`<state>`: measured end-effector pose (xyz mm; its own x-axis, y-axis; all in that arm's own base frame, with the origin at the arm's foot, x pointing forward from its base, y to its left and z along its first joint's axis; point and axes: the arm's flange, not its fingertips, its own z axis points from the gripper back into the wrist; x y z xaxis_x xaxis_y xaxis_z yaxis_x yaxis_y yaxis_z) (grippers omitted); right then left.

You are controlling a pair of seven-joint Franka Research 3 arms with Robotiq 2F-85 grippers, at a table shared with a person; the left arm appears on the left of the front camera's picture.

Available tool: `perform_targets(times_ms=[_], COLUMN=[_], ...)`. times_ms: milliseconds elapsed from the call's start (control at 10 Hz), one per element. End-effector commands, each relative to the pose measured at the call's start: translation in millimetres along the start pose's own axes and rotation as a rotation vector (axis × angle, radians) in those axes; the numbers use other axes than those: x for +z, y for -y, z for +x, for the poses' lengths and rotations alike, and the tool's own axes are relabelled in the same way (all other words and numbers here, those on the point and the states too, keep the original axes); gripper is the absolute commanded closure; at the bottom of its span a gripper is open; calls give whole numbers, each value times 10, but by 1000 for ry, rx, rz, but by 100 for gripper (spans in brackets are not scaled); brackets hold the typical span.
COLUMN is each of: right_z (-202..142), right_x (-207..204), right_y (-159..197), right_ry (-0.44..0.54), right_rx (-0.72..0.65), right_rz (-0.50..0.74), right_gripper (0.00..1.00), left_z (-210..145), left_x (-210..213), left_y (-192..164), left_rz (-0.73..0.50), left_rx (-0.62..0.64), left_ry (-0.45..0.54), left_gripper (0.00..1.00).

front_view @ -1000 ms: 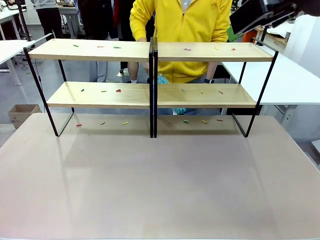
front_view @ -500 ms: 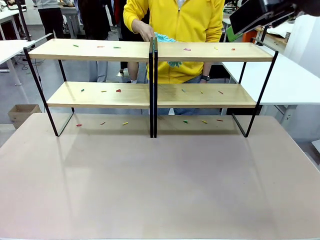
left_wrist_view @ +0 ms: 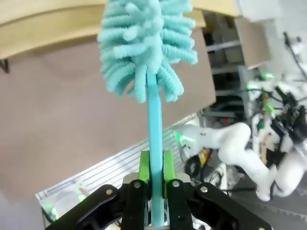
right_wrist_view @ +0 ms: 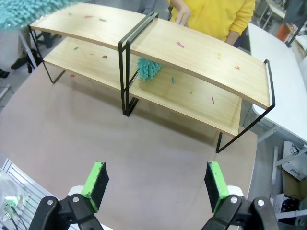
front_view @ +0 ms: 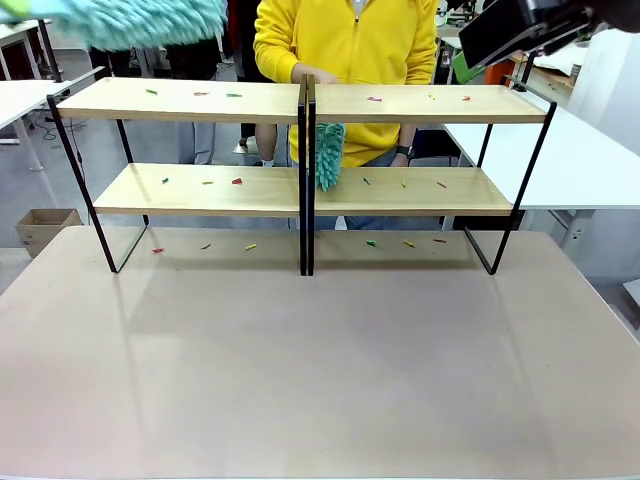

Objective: Clean the shelves.
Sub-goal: Clean a randomly selected level of the Shelf with the Duster.

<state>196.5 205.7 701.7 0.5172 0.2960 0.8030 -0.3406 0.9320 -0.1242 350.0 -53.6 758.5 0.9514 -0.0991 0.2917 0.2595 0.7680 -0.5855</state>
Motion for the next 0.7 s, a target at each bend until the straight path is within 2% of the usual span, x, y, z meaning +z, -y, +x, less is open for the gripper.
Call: perform_targets(times_ms=[0,100,300,400,500,600], right_z=[2,2,2,2,2,2], right_x=[5,5,5,5,5,5], right_y=[20,20,20,20,20,20], right_ry=[-1,-1,-1,-1,-1,-1], right_rx=[-5,-5,-5,-5,-5,-5], right_rz=[6,6,6,6,6,6], right_gripper=[0,0,0,0,0,0], left_z=[64,83,109,142,146,146], left_x=[-207,-283,-430,-349,-485,-485], left_y=[119,207,249,192,317,317], left_rz=[12,-28,-33,-55,-19,-19], left_rx=[51,59,52,80,43,43], left_ry=[59,62,-11,-59,12,12], left_gripper=[88,88,88,88,88,88])
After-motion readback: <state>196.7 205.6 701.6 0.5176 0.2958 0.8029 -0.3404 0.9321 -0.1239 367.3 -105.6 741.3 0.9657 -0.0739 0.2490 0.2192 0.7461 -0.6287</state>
